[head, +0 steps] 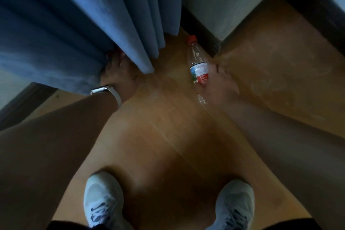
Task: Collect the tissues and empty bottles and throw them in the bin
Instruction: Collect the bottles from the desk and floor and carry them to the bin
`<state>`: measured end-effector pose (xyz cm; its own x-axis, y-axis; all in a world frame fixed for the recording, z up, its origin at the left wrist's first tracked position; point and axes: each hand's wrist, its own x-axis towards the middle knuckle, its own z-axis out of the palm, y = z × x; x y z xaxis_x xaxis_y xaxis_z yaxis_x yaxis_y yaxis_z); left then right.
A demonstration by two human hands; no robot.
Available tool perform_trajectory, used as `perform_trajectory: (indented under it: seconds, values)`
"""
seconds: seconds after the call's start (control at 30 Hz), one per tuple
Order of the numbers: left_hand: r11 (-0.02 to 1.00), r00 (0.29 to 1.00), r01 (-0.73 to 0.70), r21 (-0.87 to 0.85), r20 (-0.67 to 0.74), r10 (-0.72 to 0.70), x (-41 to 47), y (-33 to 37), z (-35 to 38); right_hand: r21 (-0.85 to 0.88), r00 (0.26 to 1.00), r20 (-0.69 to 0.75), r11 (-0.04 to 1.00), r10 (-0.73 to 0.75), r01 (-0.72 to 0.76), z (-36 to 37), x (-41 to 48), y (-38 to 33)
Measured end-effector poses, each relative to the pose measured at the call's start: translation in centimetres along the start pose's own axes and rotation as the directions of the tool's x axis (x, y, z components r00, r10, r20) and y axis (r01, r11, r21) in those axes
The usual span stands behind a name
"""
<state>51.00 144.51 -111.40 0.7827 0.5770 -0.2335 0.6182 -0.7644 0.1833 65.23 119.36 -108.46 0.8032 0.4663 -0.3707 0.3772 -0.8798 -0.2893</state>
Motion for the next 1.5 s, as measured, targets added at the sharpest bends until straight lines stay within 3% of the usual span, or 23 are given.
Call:
perform_trajectory:
  seconds: [0.13,0.37,0.6,0.8,1.0,1.23,1.33,1.5]
  values:
    - [0.999,0.992,0.023,-0.047,-0.126,-0.029,0.4,-0.2,-1.0,0.053,0.998,0.035,0.998,0.043,-0.045,1.1,-0.1,0.0]
    - [0.987,0.989,0.101,0.124,-0.116,-0.086,1.5,-1.0,-0.8,0.059,0.997,0.043,0.996,0.058,-0.061,1.4,-0.1,0.3]
    - [0.997,0.974,-0.035,0.064,-0.220,0.048,-0.4,-1.5,-0.1,0.034,0.993,0.096,0.997,0.065,-0.069,1.6,-0.5,0.5]
    - [0.988,0.998,-0.057,0.143,-0.013,0.059,-2.7,-1.0,0.2,0.008,0.992,0.104,0.997,0.071,-0.072,1.4,-0.9,0.2]
    - [0.987,0.988,-0.156,0.029,0.020,0.155,-4.1,-1.0,0.0,0.041,0.977,0.177,0.991,0.118,-0.127,1.3,-1.4,0.4]
    - [0.969,0.956,-0.233,0.082,0.201,0.213,-4.6,0.5,-0.4,0.055,0.977,0.184,0.991,0.107,-0.119,0.4,-2.1,0.7]
    - [0.970,0.955,-0.239,0.040,0.188,0.227,-5.7,1.9,-1.2,0.095,0.983,0.135,0.986,0.125,-0.139,-0.6,-3.0,0.1]
    - [0.970,0.949,-0.147,-0.192,0.248,0.193,-10.2,4.2,-5.0,0.210,0.986,0.049,0.963,0.161,-0.167,-5.1,-6.6,-1.0]
